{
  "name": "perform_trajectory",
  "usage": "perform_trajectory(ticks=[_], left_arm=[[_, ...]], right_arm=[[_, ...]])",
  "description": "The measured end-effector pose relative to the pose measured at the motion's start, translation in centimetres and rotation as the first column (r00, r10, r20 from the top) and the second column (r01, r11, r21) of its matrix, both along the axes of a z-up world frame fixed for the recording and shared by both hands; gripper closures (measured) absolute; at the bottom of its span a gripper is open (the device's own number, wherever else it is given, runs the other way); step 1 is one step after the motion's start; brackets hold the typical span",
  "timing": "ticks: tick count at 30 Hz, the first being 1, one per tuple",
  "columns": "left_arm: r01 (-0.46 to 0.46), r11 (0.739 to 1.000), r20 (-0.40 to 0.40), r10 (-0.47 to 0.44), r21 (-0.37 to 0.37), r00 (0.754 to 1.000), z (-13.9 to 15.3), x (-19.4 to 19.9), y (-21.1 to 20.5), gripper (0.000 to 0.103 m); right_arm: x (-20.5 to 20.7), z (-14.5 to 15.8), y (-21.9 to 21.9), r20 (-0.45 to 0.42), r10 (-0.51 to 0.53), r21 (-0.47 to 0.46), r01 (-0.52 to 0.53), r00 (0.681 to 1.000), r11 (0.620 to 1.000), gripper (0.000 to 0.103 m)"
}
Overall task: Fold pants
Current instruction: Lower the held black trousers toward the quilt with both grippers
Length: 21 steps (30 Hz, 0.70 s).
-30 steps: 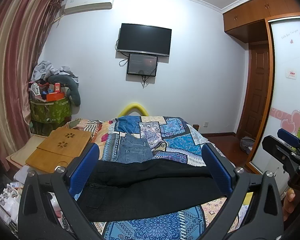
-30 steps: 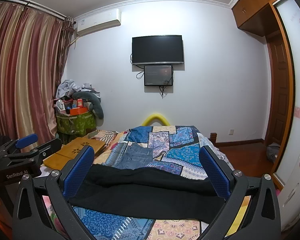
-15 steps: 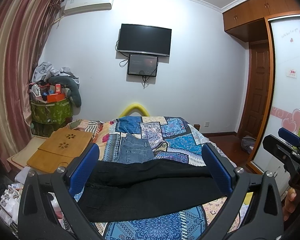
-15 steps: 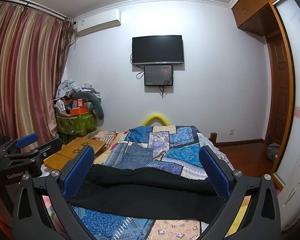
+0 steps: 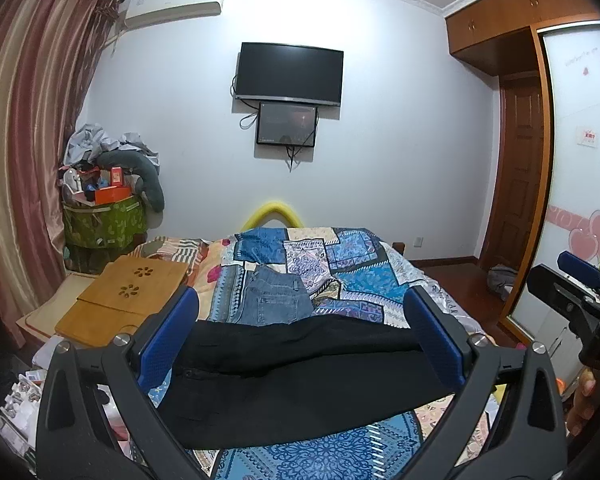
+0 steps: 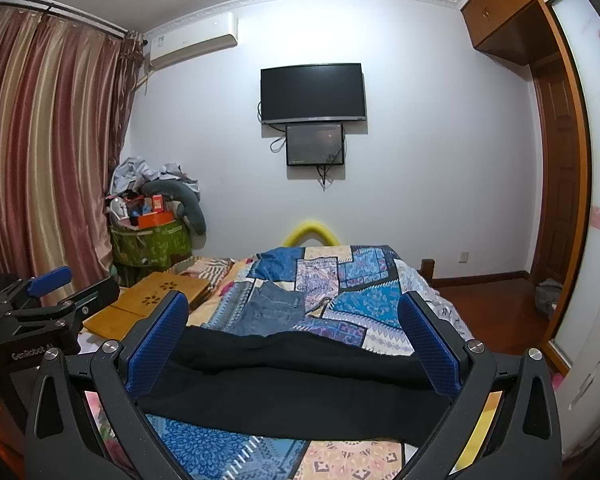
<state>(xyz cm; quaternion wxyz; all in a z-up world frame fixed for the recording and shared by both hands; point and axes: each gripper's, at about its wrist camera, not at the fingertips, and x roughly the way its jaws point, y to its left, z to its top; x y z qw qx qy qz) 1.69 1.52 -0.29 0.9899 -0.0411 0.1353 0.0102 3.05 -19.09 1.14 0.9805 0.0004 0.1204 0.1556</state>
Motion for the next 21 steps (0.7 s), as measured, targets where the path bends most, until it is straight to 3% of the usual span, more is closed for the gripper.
perform_trajectory(ticks=[11, 15, 21], left_arm=[[-0.021, 1.000, -0.086, 0.023, 0.015, 0.996, -2.0, 6.7, 1.6, 0.000], [-0.048, 0.998, -0.125, 0.053, 0.044, 0.991, -3.3, 10.5, 2.5, 0.000], [-0.073, 0.995, -0.216, 0.085, 0.067, 0.973, -6.7, 17.6, 5.0, 0.000]], right_arm=[[5.6, -2.4, -0.9, -0.107, -0.027, 0.021, 0.030, 0.994, 0.999, 0.000], [8.5, -3.8, -1.7, -0.159, -0.047, 0.029, 0.052, 0.986, 0.998, 0.000], [13.2, -6.7, -2.4, -0.226, -0.091, -0.030, 0.086, 0.970, 0.996, 0.000]])
